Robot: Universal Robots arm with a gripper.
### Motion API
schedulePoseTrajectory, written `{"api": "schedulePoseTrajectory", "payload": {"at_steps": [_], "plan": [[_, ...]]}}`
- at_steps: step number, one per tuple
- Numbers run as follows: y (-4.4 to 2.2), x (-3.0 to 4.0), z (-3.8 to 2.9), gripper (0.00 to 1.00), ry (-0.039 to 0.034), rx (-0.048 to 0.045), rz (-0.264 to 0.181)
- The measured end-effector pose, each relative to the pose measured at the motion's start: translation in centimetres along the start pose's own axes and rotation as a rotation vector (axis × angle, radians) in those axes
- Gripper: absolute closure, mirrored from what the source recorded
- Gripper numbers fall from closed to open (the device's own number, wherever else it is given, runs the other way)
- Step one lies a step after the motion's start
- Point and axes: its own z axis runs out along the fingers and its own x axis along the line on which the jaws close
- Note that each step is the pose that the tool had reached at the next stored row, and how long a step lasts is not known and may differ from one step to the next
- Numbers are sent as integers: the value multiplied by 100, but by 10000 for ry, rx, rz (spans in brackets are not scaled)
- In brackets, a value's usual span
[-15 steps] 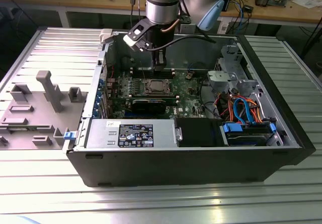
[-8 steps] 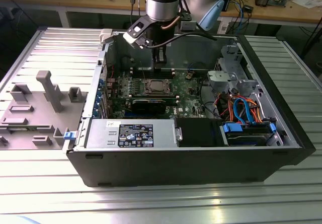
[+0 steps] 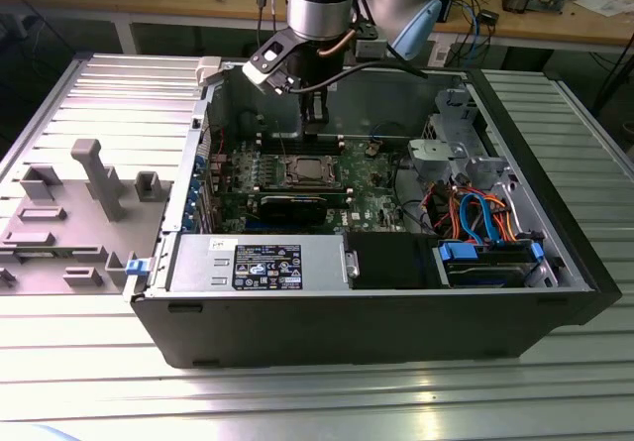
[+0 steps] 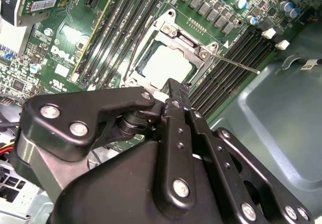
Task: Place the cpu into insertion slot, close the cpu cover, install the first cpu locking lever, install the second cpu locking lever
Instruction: 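Install the first cpu locking lever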
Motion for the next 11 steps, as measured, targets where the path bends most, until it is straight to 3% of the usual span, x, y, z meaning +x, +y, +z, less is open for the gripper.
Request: {"api": "schedulePoseTrajectory", "payload": {"at_steps": [11], "plan": [[0, 0, 0, 89, 0, -1, -186]]}}
